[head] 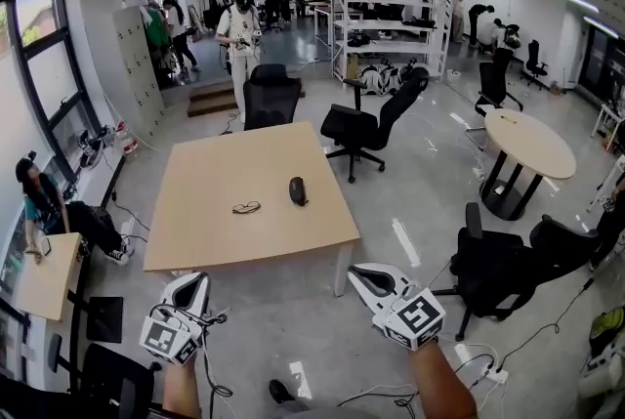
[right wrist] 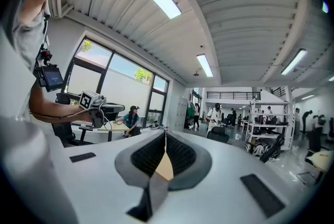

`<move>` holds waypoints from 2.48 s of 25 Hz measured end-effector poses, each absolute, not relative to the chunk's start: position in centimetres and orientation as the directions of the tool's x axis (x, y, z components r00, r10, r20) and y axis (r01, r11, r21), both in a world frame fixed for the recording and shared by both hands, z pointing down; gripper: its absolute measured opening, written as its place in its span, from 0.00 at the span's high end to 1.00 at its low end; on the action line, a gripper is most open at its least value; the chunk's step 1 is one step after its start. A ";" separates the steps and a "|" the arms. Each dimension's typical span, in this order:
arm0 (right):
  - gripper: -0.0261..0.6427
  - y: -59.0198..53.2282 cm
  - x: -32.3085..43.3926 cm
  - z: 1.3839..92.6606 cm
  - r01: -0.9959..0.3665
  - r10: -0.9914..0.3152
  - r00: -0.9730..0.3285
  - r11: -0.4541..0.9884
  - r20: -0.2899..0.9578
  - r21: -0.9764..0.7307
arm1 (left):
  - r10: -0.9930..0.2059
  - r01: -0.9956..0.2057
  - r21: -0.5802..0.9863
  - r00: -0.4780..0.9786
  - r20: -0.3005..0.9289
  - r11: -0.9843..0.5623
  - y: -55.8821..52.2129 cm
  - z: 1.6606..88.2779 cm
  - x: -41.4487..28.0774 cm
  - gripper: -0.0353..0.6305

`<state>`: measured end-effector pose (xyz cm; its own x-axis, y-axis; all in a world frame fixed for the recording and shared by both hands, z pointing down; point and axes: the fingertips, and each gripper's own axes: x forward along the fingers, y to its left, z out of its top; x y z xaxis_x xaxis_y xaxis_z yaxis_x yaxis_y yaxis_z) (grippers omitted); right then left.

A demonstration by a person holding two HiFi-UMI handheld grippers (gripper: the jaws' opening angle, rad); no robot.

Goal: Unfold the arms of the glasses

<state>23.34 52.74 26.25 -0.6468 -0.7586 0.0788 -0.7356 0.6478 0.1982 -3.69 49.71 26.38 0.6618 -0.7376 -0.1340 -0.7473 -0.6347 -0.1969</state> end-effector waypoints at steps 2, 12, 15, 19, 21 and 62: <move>0.95 51.3 22.5 26.5 -0.741 -0.763 -0.641 0.644 0.083 0.192 | -0.736 -0.745 -0.194 0.664 -0.130 -0.638 48.4 26.6 -4.6 0.94; 0.95 43.3 18.2 27.8 -0.766 -0.782 -0.616 0.622 0.092 0.159 | -0.717 -0.721 -0.181 0.690 -0.100 -0.669 40.3 27.8 -8.4 0.94; 0.95 41.2 16.9 28.5 -0.776 -0.790 -0.606 0.613 0.093 0.150 | -0.706 -0.709 -0.177 0.702 -0.090 -0.683 38.1 28.3 -9.5 0.94; 0.95 38.6 15.4 29.1 -0.791 -0.802 -0.589 0.597 0.094 0.134 | -0.686 -0.686 -0.177 0.724 -0.069 -0.706 35.2 29.0 -10.6 0.94; 0.95 37.5 14.9 29.3 -0.797 -0.807 -0.583 0.591 0.096 0.128 | -0.677 -0.676 -0.176 0.733 -0.063 -0.716 33.9 29.2 -11.0 0.94; 0.95 3.6 8.4 30.1 -0.643 -0.654 -0.742 0.756 0.146 0.120 | -0.765 -0.770 -0.140 0.637 -0.093 -0.623 3.3 29.6 -11.6 0.94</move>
<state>8.41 3.61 30.11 -0.7422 -0.6541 0.1458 -0.6430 0.7564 0.1200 -11.65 3.30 29.64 0.6368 -0.7654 -0.0933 -0.7695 -0.6232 -0.1395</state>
